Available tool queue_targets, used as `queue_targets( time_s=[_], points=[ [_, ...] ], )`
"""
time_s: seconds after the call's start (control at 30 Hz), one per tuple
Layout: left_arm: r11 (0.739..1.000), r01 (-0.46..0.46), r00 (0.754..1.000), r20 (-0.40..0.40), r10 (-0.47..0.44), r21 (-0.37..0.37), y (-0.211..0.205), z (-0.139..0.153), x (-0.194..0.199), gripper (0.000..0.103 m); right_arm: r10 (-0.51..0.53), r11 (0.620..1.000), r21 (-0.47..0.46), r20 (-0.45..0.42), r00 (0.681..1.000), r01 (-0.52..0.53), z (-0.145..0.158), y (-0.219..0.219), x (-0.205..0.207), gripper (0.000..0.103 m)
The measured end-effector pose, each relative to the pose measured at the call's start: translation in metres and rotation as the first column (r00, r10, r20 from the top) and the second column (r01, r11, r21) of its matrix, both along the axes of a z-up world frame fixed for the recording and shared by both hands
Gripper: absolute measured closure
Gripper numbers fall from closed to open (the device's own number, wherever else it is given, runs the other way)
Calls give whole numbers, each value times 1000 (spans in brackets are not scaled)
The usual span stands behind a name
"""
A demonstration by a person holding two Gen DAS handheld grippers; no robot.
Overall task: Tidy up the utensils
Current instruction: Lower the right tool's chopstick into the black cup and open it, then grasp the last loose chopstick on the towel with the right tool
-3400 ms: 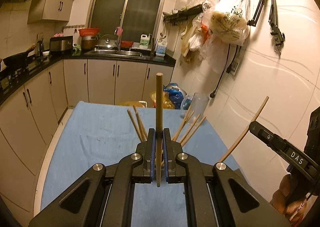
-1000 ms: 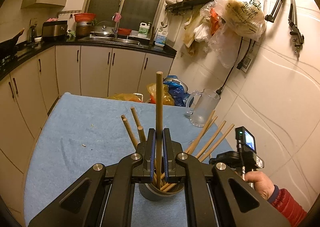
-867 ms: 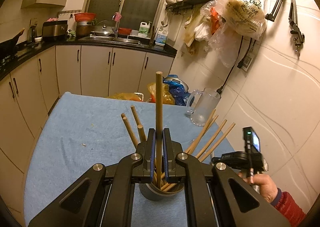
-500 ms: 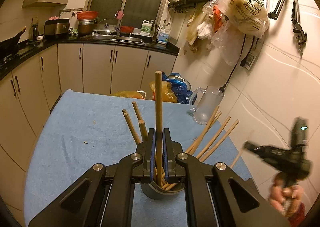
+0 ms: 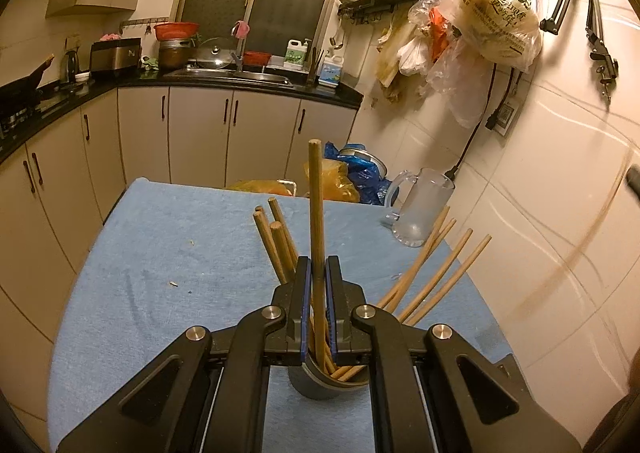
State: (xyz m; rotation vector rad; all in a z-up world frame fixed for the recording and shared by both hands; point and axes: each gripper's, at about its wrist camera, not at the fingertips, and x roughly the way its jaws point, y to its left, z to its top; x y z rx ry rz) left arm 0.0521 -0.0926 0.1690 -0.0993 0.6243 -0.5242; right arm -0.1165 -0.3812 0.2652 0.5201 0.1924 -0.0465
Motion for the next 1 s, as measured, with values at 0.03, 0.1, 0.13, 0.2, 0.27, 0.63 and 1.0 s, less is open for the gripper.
queue_targets(
  time_s=[0.03, 0.1, 0.13, 0.2, 0.27, 0.63, 1.0],
  points=[
    [1000, 0, 1000, 1, 0, 4, 0, -1, 0, 96, -2, 1000, -6, 11, 1000, 2, 4, 1, -2, 102],
    [1000, 1, 1000, 0, -1, 7, 0, -4, 1, 96, 10, 1000, -10, 26, 1000, -9, 13, 4, -6, 102],
    [1000, 2, 1000, -2, -2, 8, 0, -5, 2, 96, 17, 1000, -12, 31, 999, -17, 15, 5, -5, 102],
    [1000, 0, 1000, -1, 0, 11, -1, -6, 3, 96, 21, 999, -28, 34, 999, -20, 18, 9, -5, 102],
    [1000, 1, 1000, -1, -1, 12, -1, -7, 3, 96, 31, 999, -27, 26, 999, -31, 15, 10, -2, 102],
    [1000, 2, 1000, -6, -2, 12, -2, -9, 4, 96, 130, 991, 26, -499, 857, -135, -110, 10, 76, 73],
    [1000, 9, 1000, -11, -9, 15, 0, -14, 2, 96, 87, 996, 60, -793, 603, -65, -249, -22, 152, 73]
  ],
)
